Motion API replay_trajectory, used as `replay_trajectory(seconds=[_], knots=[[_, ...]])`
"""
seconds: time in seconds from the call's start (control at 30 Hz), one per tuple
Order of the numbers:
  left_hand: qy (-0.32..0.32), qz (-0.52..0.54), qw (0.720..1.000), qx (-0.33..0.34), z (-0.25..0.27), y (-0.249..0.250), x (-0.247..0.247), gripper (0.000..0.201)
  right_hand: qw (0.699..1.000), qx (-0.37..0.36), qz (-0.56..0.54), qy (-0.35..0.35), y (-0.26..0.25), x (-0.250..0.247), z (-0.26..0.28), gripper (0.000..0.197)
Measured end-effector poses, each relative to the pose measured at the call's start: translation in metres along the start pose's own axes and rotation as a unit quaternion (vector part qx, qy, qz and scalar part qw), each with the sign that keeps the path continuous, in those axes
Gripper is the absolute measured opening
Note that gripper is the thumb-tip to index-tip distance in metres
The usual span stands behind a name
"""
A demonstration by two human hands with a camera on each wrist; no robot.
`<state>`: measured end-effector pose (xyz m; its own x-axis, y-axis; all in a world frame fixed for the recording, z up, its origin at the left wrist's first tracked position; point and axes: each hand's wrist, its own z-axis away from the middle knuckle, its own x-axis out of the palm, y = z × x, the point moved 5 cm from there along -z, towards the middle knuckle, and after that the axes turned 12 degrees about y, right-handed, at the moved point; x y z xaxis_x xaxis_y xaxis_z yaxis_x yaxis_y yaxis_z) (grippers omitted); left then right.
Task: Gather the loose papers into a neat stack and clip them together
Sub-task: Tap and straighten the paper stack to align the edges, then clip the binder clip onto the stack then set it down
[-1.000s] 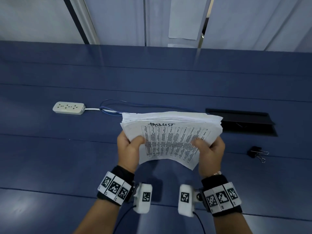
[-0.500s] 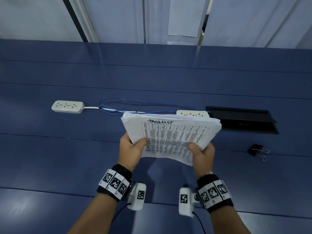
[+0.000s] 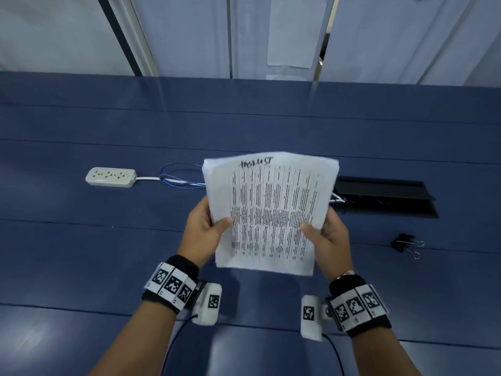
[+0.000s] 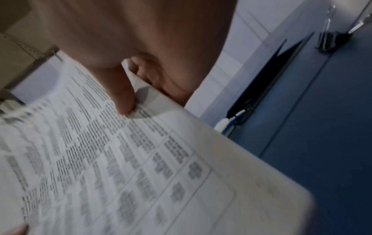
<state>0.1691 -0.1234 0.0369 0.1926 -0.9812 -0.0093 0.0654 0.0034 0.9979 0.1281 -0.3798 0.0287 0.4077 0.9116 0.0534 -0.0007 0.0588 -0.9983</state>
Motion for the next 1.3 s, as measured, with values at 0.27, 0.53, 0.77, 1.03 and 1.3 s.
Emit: replay_trajectory(seconds=[0.27,0.53,0.77,1.03,1.3], knots=[[-0.074,0.007,0.991,-0.111,0.009,0.019,-0.003,0.051,0.990,0.114,-0.004,-0.083,-0.022,-0.021,0.003,0.045],[-0.104,0.003,0.960,-0.259,0.044,0.010,0.003,0.039,0.987,0.143,0.044,-0.063,-0.025,-0.034,0.019,0.039],[-0.088,-0.038,0.963,-0.250,0.052,0.005,0.006,0.035,0.982,0.174,0.056,-0.056,-0.018,-0.044,0.023,0.040],[-0.004,-0.072,0.966,-0.247,0.056,-0.018,0.012,0.032,0.965,0.216,0.119,0.089,0.024,-0.106,-0.008,0.013],[0.017,-0.047,0.966,-0.255,0.052,-0.038,0.026,0.031,0.832,0.294,0.197,0.427,0.054,-0.233,-0.038,0.058]])
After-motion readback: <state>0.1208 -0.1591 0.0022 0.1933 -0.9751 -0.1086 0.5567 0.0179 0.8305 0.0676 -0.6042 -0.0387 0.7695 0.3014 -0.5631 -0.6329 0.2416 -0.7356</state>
